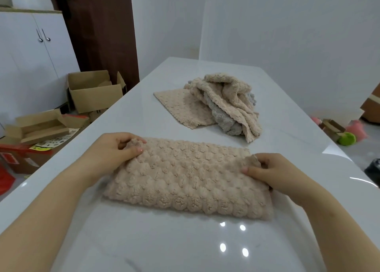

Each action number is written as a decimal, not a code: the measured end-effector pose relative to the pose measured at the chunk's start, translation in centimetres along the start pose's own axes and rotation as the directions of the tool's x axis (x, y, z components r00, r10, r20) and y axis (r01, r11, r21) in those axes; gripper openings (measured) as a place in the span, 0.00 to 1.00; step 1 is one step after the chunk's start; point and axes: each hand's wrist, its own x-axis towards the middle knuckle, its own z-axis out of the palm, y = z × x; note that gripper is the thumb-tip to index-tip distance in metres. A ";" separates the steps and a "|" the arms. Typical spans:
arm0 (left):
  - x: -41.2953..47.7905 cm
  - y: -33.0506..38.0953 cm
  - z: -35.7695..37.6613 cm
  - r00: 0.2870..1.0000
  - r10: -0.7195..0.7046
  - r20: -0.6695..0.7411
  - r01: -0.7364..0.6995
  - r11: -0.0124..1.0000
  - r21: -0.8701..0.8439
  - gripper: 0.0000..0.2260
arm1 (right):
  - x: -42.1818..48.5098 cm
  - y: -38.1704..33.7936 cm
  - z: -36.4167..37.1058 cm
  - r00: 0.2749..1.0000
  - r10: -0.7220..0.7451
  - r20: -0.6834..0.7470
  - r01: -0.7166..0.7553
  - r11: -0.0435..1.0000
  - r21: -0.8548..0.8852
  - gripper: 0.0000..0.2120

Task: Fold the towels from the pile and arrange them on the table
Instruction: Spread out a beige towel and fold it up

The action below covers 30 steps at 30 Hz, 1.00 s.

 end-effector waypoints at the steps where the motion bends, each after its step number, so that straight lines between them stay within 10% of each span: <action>1: 0.2 0.4 0.3 1.000 0.018 -0.016 -0.019 0.999 -0.033 0.07 | 0.1 -0.2 -0.1 0.999 -0.026 -0.039 0.028 0.999 0.038 0.10; 7: 3.8 1.7 0.3 0.992 0.055 -0.109 -0.052 0.998 0.029 0.06 | 3.0 -1.4 -0.6 0.972 0.021 -0.235 0.028 0.978 0.207 0.15; 14: 5.0 -1.7 1.5 0.975 0.163 -0.148 -0.089 0.908 0.408 0.03 | 5.2 0.6 1.9 0.922 -0.091 -0.377 -0.029 0.953 -0.301 0.16; 30: 4.9 -2.1 1.8 0.975 0.192 -0.114 -0.105 0.844 0.526 0.09 | 5.6 1.4 2.5 0.871 -0.166 -0.463 -0.038 0.916 -0.399 0.06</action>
